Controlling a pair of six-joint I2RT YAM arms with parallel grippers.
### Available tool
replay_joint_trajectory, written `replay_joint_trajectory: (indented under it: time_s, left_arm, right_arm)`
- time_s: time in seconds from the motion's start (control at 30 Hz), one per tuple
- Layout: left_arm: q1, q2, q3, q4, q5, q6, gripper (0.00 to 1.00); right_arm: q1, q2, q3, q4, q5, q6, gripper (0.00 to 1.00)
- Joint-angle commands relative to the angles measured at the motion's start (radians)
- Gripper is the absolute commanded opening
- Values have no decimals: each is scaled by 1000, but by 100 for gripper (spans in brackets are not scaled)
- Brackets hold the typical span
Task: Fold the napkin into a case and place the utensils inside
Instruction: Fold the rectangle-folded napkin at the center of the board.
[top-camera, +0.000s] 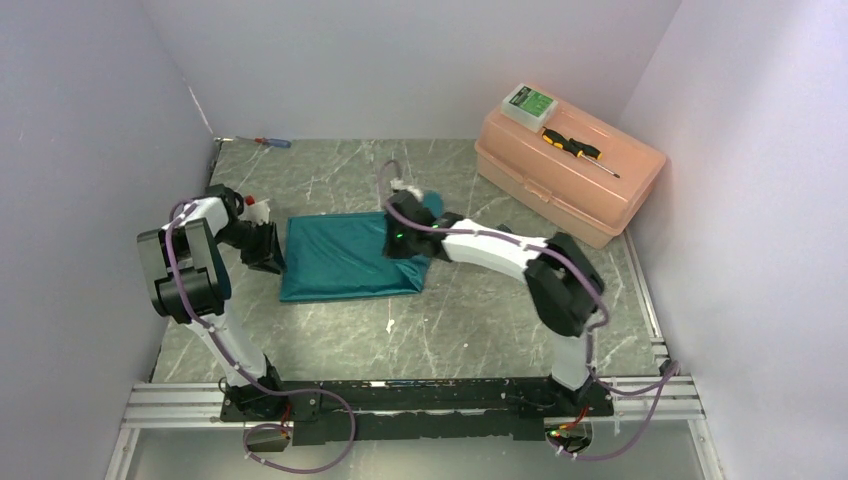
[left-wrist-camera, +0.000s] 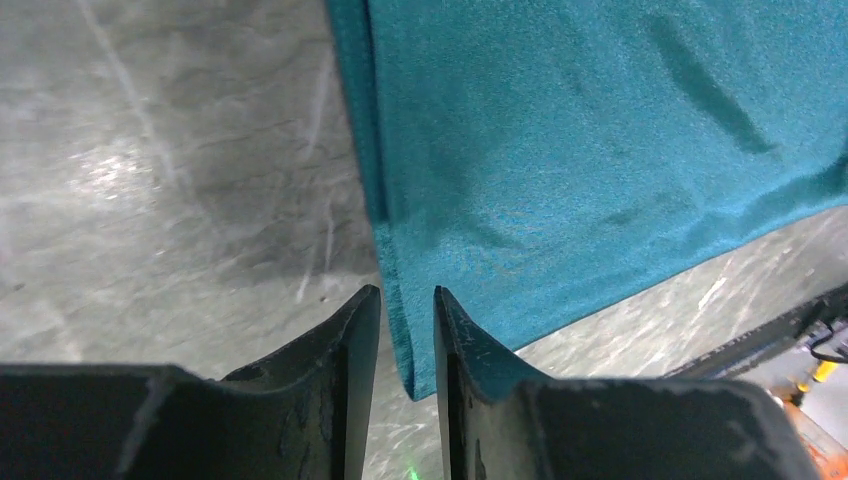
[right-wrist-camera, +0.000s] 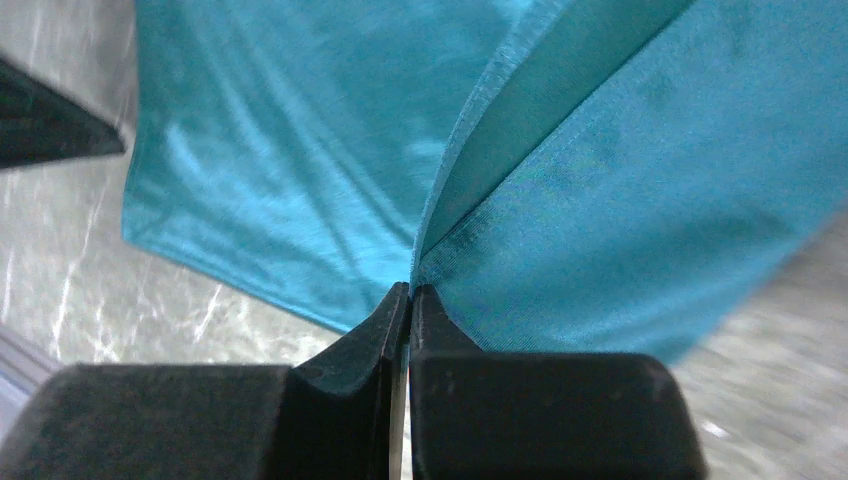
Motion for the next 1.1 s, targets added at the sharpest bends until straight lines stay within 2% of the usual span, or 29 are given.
replay_joint_trajectory:
  time_s: [0.0,0.17,0.37,0.7,1.07]
  left_arm:
    - [19,22,-13,19,101,-23,31]
    - [38,34,-45,45,112,-38,30]
    - [47,16,-84,79,80,-30,27]
    - [58,20,-93,81,63,-17,26]
    - [86,33,-64,64,62,-6,25]
  right_arm:
    - [121,148,216,-78,-96,-117,3]
    - [187,282,406,-85,-179,-151,4]
    - [195,419,603,-104,-310,-167,4]
    - [195,624,917,-177,-326,-168,4]
    - [215,663,934,-39,-478,-163,6]
